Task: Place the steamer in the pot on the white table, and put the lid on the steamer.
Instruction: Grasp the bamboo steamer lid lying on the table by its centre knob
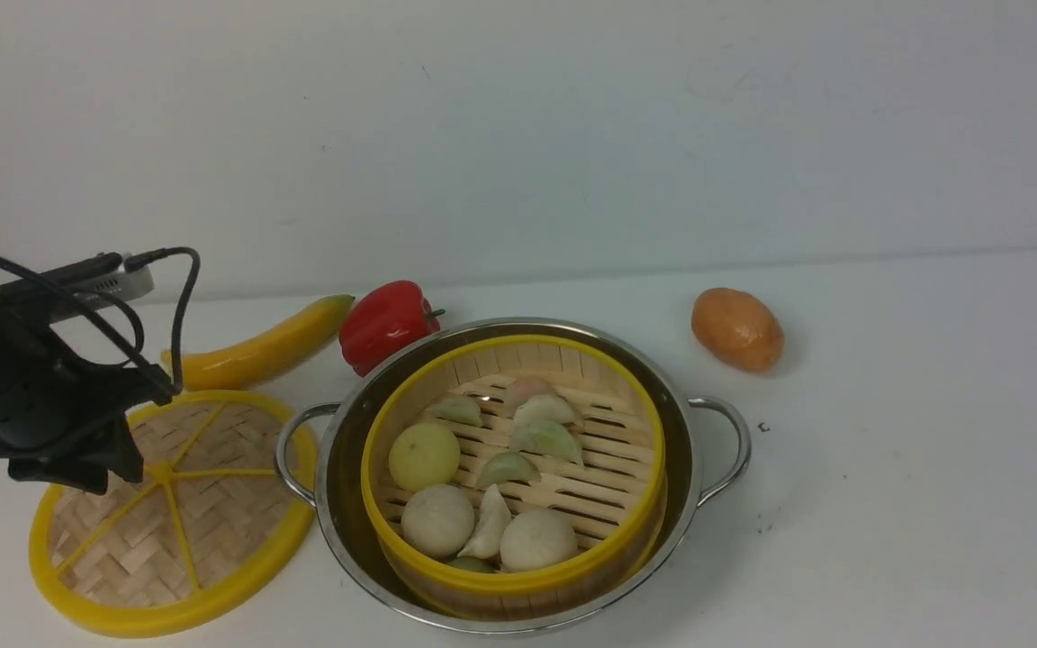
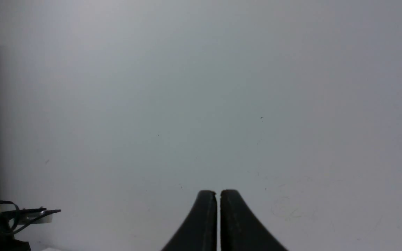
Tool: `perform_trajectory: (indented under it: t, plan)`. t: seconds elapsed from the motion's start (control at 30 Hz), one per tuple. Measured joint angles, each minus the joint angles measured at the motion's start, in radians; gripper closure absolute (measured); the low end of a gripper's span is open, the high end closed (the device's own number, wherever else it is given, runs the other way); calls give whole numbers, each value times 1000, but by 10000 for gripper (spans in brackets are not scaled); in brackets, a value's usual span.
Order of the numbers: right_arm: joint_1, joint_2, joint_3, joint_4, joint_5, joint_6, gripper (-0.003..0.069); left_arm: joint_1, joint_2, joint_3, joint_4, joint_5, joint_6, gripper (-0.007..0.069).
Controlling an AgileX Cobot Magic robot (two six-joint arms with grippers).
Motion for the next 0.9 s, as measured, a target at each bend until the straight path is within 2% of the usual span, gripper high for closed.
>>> perform_trajectory:
  t: [0.03, 0.13, 0.23, 0.33, 0.6, 0.77, 0.8, 0.9]
  plan:
    - [0, 0, 0, 4, 4, 0, 668, 0, 56, -29, 0, 0, 4, 373]
    - [0, 0, 0, 8, 9, 0, 668, 0, 106, -56, -1, -1, 5, 280]
    - [0, 0, 0, 8, 11, 0, 668, 0, 142, -67, -1, -21, 14, 202]
    - [0, 0, 0, 8, 12, 0, 668, 0, 155, -72, -2, -45, 30, 183]
    - [0, 0, 0, 8, 14, 0, 668, -8, 182, -78, -2, -83, 41, 218]
    - [0, 0, 0, 9, 14, 0, 668, -40, 185, -85, 45, -88, 42, 239]
    - [0, 0, 0, 9, 14, 0, 668, -50, 185, -85, 60, -91, 41, 253]
    - [0, 0, 0, 11, 14, 0, 668, -75, 185, -87, 87, -91, 36, 369]
